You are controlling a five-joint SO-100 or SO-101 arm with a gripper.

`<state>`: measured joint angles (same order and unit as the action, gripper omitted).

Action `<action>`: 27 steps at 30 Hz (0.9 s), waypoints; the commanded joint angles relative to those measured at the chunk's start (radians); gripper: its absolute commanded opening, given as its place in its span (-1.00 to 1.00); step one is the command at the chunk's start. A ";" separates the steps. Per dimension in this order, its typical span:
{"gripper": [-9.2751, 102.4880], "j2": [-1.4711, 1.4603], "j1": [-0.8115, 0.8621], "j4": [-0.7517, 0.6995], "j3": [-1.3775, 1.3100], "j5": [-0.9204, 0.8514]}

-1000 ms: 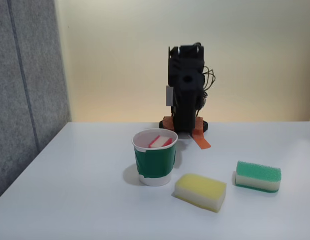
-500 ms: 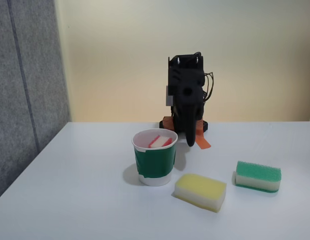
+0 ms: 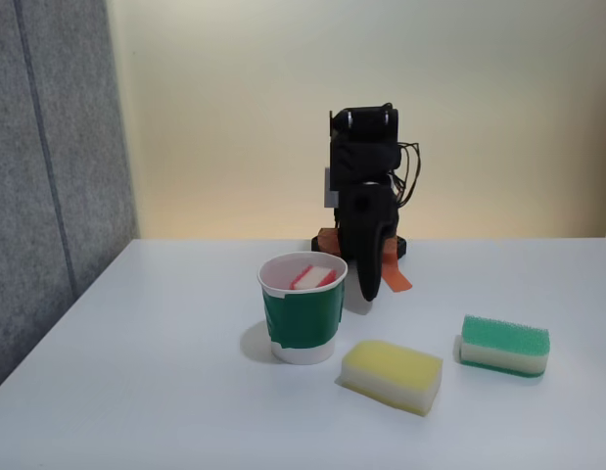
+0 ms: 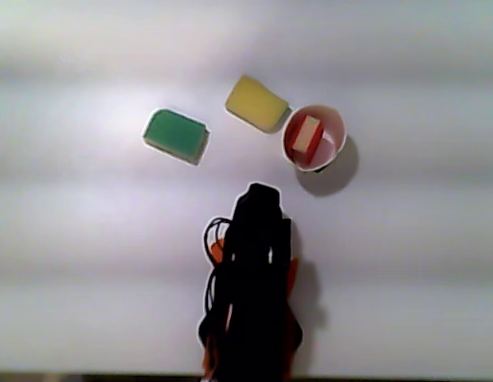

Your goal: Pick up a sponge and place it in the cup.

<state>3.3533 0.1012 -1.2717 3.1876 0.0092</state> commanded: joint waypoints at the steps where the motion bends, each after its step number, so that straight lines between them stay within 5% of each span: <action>1: -0.69 0.014 0.018 -0.017 0.048 0.020; 4: -0.83 0.014 0.018 -0.017 0.048 0.020; 27: -0.83 0.014 0.018 -0.017 0.048 0.020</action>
<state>3.3548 0.1074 -1.2717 3.1876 0.0153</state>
